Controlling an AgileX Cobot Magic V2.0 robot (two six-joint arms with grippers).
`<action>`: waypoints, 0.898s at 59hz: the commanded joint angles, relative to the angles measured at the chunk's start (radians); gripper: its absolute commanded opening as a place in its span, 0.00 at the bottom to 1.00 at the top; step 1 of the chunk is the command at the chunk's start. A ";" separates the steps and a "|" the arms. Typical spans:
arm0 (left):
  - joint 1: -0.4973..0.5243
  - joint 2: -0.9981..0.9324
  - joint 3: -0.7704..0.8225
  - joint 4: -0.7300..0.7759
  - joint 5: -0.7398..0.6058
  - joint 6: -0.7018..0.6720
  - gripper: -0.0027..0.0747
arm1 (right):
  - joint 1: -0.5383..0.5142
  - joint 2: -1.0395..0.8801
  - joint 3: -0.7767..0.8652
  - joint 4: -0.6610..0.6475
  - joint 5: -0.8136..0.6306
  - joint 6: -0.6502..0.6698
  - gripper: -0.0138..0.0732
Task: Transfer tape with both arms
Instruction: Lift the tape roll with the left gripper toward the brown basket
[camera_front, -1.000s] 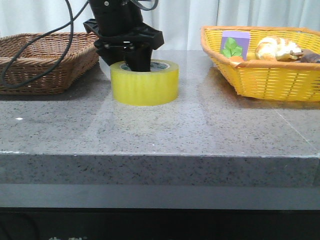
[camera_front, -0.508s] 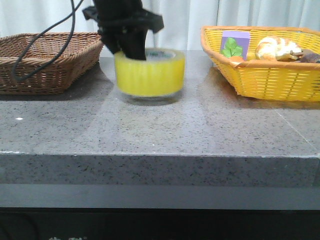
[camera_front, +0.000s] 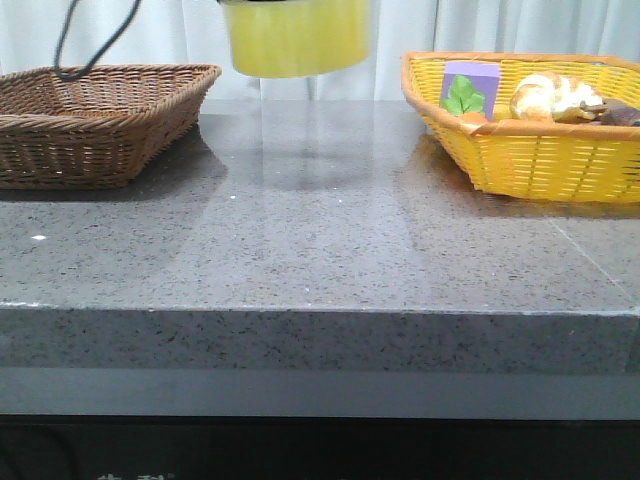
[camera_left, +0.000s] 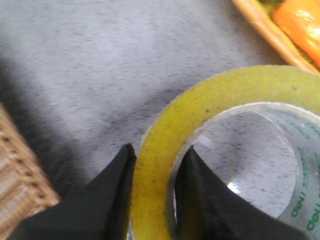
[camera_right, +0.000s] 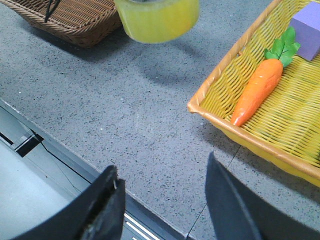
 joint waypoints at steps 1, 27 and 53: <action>0.034 -0.089 -0.039 -0.013 -0.008 -0.017 0.15 | -0.003 -0.003 -0.024 0.002 -0.070 -0.001 0.61; 0.245 -0.102 -0.039 -0.009 -0.008 -0.018 0.15 | -0.003 -0.003 -0.024 0.002 -0.070 -0.001 0.61; 0.396 0.001 -0.028 -0.006 -0.012 -0.018 0.15 | -0.003 -0.003 -0.024 0.002 -0.070 -0.001 0.61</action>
